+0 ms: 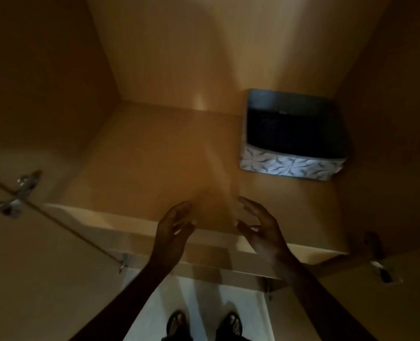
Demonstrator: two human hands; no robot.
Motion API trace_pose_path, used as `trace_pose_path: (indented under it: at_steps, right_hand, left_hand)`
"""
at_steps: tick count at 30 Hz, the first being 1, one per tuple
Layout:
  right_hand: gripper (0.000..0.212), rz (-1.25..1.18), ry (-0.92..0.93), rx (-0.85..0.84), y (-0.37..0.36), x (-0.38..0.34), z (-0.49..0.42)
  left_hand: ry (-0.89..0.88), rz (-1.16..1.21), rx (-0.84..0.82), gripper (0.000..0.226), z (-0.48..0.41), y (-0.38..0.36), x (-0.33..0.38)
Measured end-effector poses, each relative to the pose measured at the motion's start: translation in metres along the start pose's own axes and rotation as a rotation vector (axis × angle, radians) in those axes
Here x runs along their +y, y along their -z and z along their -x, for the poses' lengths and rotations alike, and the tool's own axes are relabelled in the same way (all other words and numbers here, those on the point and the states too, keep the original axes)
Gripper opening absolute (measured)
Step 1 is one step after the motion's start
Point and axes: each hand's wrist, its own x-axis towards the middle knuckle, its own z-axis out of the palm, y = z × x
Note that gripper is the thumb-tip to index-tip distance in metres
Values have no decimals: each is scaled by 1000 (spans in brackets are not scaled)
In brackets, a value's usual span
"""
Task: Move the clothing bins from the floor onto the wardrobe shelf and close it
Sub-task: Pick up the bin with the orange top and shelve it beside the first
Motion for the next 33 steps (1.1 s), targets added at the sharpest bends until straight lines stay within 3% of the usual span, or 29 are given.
trace_pose_path:
  at_steps: [5,7,14,24,33]
  right_hand:
    - [57,-35,32,-299,-55,-9,14]
    - [53,-44,28,-492,-78,-16,24]
    - [54,50,89,-895,-141,-10,63]
    - [54,216,329,-1529,-243,-26,235]
    - [54,312,526,-1864,-314,-53,421]
  left_hand:
    - [47,-66,227,36,66,53,-28]
    - [105,-40,395,35,106,67,-36]
    - [218,33,846,29,241,69,-61]
    - [389,132,1509,29,491,26,-100]
    - [408,206,1830,32,663,-4,-119]
